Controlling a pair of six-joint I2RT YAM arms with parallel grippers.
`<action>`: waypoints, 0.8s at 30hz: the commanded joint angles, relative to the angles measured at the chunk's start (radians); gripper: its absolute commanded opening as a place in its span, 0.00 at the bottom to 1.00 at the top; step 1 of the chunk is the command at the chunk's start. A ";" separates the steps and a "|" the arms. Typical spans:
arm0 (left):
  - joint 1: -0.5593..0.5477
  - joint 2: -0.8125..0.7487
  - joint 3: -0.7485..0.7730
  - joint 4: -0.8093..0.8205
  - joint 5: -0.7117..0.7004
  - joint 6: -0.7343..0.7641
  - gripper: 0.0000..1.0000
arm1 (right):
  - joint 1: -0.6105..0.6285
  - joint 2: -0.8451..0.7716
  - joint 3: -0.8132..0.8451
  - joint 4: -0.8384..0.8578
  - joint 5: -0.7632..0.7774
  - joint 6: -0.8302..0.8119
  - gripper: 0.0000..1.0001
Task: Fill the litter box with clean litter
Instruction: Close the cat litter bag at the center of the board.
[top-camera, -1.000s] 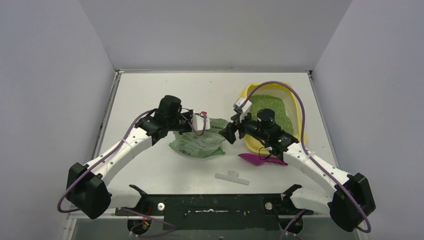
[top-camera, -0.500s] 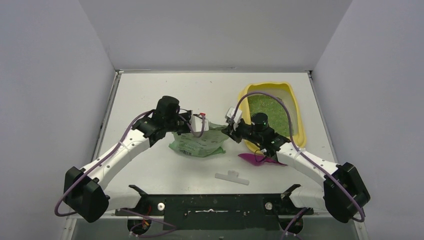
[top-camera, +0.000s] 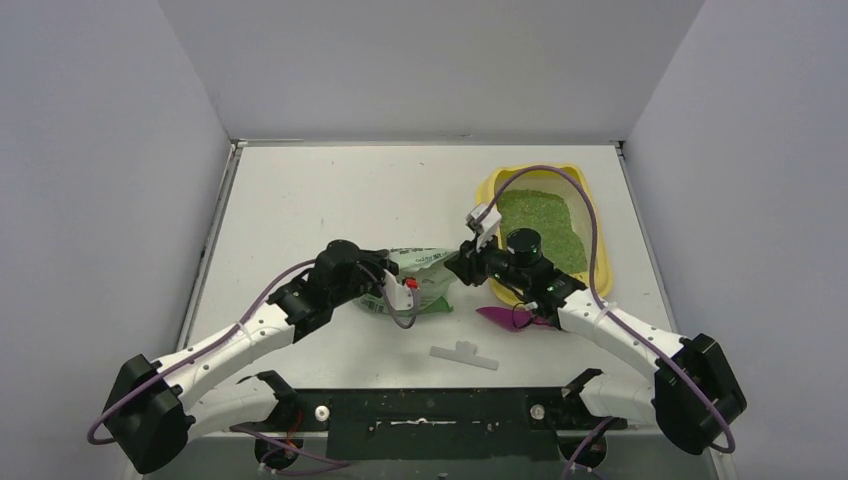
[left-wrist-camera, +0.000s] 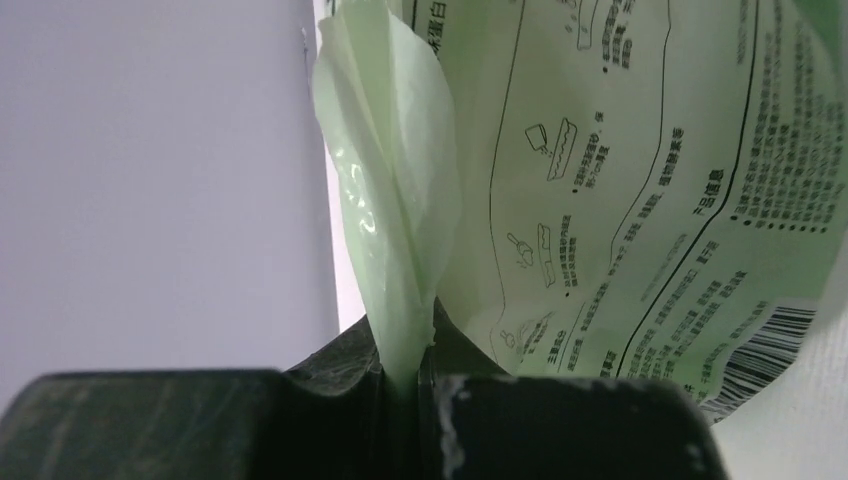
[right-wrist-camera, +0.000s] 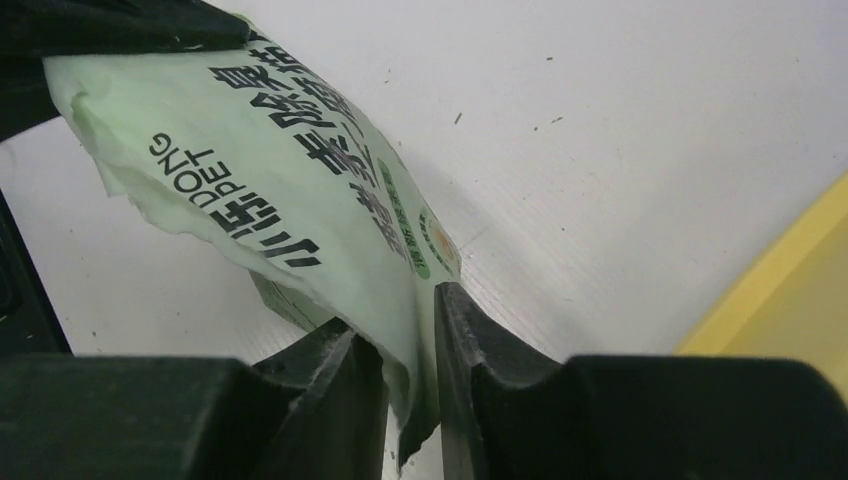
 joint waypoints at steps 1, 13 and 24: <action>-0.026 -0.017 -0.057 0.164 -0.205 0.098 0.00 | -0.029 -0.017 0.075 -0.016 -0.066 0.143 0.40; -0.122 -0.113 -0.134 0.102 -0.259 0.152 0.00 | -0.091 -0.091 0.362 -0.455 -0.301 0.243 0.89; -0.158 -0.144 -0.174 0.046 -0.296 0.177 0.00 | -0.071 0.236 0.561 -0.668 -0.412 0.119 0.82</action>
